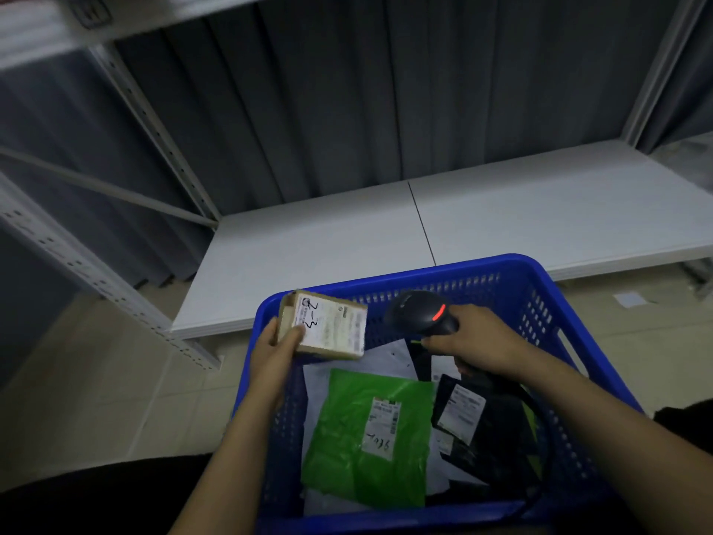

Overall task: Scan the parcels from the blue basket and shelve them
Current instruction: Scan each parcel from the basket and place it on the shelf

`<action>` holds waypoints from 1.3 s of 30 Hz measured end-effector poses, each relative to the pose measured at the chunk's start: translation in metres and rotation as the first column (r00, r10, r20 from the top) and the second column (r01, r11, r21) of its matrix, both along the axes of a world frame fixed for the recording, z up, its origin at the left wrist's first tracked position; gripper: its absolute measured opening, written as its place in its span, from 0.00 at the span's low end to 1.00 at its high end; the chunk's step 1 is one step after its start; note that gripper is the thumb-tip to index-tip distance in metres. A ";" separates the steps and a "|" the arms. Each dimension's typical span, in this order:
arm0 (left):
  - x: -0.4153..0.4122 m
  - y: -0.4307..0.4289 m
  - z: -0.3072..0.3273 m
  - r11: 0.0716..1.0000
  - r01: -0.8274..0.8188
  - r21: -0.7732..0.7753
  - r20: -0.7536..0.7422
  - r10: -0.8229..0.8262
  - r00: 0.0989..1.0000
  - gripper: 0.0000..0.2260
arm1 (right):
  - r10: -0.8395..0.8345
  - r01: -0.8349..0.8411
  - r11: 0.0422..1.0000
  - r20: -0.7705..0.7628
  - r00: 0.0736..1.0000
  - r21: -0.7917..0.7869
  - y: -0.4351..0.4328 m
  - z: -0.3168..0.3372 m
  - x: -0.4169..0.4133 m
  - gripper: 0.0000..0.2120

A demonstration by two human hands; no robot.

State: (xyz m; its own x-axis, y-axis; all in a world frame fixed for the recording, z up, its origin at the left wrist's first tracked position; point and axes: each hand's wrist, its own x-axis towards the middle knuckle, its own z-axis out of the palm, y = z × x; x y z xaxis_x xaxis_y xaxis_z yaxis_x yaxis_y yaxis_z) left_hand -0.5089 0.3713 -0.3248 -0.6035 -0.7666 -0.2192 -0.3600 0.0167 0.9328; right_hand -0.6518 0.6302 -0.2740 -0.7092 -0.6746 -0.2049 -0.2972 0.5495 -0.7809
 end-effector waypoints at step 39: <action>-0.065 0.034 0.076 0.960 0.250 0.124 -0.148 -0.231 0.962 0.15 | -0.254 0.319 0.853 0.206 0.945 -0.413 -0.004 0.019 0.010 0.06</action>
